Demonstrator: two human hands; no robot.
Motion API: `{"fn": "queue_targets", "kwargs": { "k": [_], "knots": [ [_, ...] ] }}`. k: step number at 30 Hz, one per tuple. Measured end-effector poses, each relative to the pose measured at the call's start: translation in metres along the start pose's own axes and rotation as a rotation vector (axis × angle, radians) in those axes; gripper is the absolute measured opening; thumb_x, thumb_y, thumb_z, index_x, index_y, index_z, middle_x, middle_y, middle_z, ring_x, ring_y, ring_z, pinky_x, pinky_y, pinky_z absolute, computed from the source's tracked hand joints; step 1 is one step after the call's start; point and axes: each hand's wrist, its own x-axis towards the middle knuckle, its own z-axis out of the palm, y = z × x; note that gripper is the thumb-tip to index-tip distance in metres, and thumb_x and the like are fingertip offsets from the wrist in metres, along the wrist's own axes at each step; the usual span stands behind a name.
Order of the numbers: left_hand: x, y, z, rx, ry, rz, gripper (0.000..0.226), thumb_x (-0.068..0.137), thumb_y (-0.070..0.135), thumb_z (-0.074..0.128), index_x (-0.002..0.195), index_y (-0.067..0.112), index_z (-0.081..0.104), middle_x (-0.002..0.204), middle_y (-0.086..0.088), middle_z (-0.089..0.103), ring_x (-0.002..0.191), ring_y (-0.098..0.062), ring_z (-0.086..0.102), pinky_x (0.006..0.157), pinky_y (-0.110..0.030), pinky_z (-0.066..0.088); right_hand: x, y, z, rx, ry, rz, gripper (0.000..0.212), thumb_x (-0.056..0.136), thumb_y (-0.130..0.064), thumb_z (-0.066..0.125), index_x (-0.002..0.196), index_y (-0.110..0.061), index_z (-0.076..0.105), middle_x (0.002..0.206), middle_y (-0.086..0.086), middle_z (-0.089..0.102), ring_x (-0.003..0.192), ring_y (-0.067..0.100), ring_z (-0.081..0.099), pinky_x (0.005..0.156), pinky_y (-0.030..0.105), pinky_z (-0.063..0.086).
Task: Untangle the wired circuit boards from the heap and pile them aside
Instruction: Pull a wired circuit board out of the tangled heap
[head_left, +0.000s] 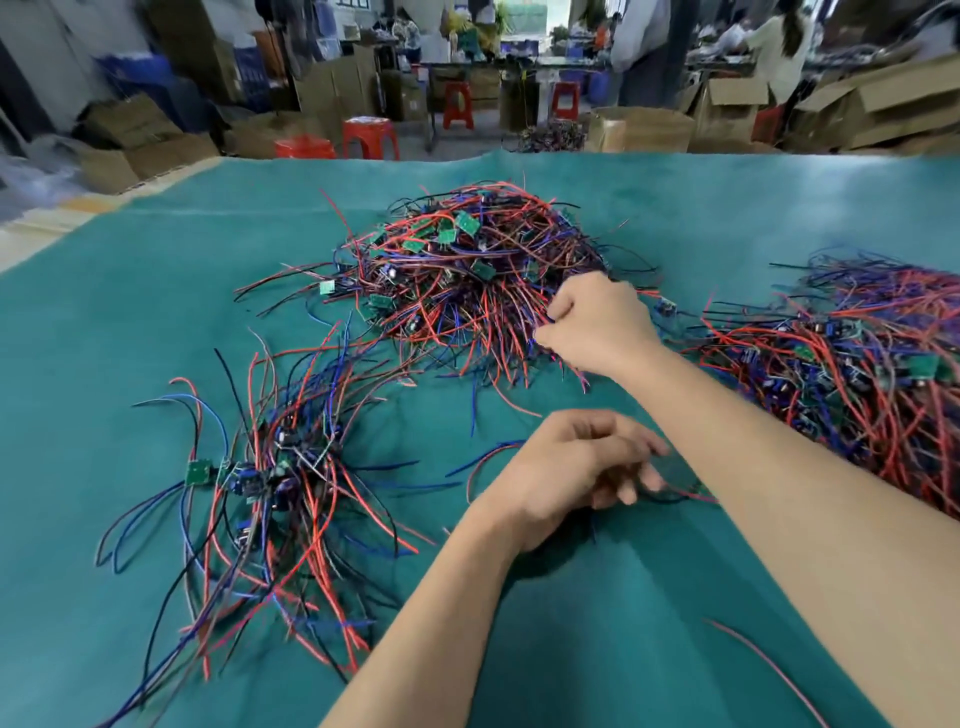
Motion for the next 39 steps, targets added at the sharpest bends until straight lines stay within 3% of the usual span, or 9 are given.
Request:
{"fn": "queue_targets", "kwargs": {
  "k": [2, 8, 10, 13, 17, 24, 30, 36, 39],
  "knots": [
    [0.0, 0.001, -0.001, -0.006, -0.009, -0.002, 0.023, 0.096, 0.002, 0.048, 0.088, 0.014, 0.066, 0.071, -0.003, 0.067, 0.051, -0.007, 0.049, 0.052, -0.024, 0.028, 0.003, 0.014, 0.01, -0.047, -0.023, 0.019, 0.038, 0.079, -0.042, 0.081, 0.109, -0.023, 0.069, 0.118, 0.014, 0.068, 0.113, 0.036, 0.064, 0.092, 0.041, 0.053],
    [-0.002, 0.004, 0.0, -0.002, 0.002, -0.016, 0.018, 0.097, 0.002, 0.048, 0.099, 0.008, 0.065, 0.074, -0.006, 0.065, 0.053, -0.008, 0.048, 0.052, -0.023, 0.027, 0.006, 0.029, 0.017, -0.021, 0.118, -0.015, 0.004, 0.086, -0.026, 0.077, 0.085, -0.023, 0.077, 0.107, 0.017, 0.071, 0.107, 0.037, 0.064, 0.091, 0.041, 0.055],
    [-0.003, 0.005, 0.0, -0.01, 0.004, -0.018, 0.019, 0.097, 0.002, 0.047, 0.098, 0.008, 0.065, 0.073, -0.006, 0.066, 0.053, -0.009, 0.048, 0.05, -0.021, 0.028, 0.007, 0.035, 0.01, 0.033, 0.099, -0.008, 0.017, 0.086, -0.031, 0.078, 0.071, -0.024, 0.073, 0.093, 0.011, 0.077, 0.097, 0.032, 0.07, 0.089, 0.039, 0.057],
    [-0.002, 0.004, 0.0, -0.034, 0.027, -0.035, 0.02, 0.096, 0.002, 0.047, 0.098, 0.009, 0.066, 0.073, -0.006, 0.066, 0.054, -0.01, 0.048, 0.05, -0.021, 0.028, 0.002, 0.045, -0.008, 0.224, 0.078, 0.022, 0.023, 0.086, -0.028, 0.077, 0.067, -0.015, 0.072, 0.062, 0.001, 0.074, 0.063, 0.017, 0.07, 0.064, 0.028, 0.057],
    [0.002, 0.005, -0.002, -0.149, 0.087, -0.057, 0.018, 0.097, 0.006, 0.048, 0.107, 0.011, 0.063, 0.072, -0.005, 0.068, 0.052, -0.01, 0.049, 0.051, -0.02, 0.031, -0.028, 0.073, -0.04, 0.792, 0.041, 0.11, 0.016, 0.081, -0.012, 0.076, 0.068, -0.006, 0.07, 0.049, 0.006, 0.064, 0.03, 0.011, 0.043, 0.032, 0.013, 0.02],
    [0.009, 0.007, -0.007, -0.427, 0.228, -0.086, 0.041, 0.103, 0.046, 0.039, 0.115, 0.012, 0.057, 0.091, -0.009, 0.074, 0.059, -0.015, 0.063, 0.05, -0.021, 0.041, -0.092, 0.106, -0.053, 0.854, -0.379, -0.05, 0.03, 0.054, -0.026, 0.089, 0.072, -0.006, 0.076, 0.052, 0.014, 0.059, 0.041, 0.016, 0.044, 0.043, 0.021, 0.025],
    [0.008, 0.003, -0.011, -0.29, 0.22, -0.017, 0.037, 0.104, 0.039, 0.041, 0.11, 0.012, 0.066, 0.084, -0.002, 0.069, 0.063, -0.012, 0.059, 0.062, -0.025, 0.045, -0.111, 0.089, -0.025, 0.714, -0.642, -0.202, 0.026, 0.069, -0.037, 0.085, 0.068, -0.012, 0.077, 0.06, 0.01, 0.07, 0.045, 0.013, 0.056, 0.041, 0.016, 0.033],
    [0.007, 0.002, -0.003, -0.155, 0.199, -0.015, 0.028, 0.099, 0.02, 0.051, 0.102, -0.006, 0.061, 0.065, -0.002, 0.06, 0.051, -0.013, 0.051, 0.053, -0.024, 0.034, -0.097, 0.098, -0.017, 0.933, -0.034, 0.032, 0.036, 0.079, -0.04, 0.084, 0.059, -0.015, 0.068, 0.049, 0.002, 0.054, 0.043, 0.012, 0.045, 0.038, 0.018, 0.029],
    [0.005, -0.001, -0.002, -0.052, 0.187, 0.022, 0.025, 0.096, 0.011, 0.057, 0.092, -0.014, 0.061, 0.062, -0.002, 0.056, 0.049, -0.013, 0.045, 0.05, -0.023, 0.031, -0.096, 0.098, -0.01, 0.979, 0.073, 0.059, 0.026, 0.086, -0.033, 0.08, 0.071, -0.014, 0.071, 0.055, -0.001, 0.059, 0.045, 0.012, 0.047, 0.037, 0.022, 0.03]
  ]
}}
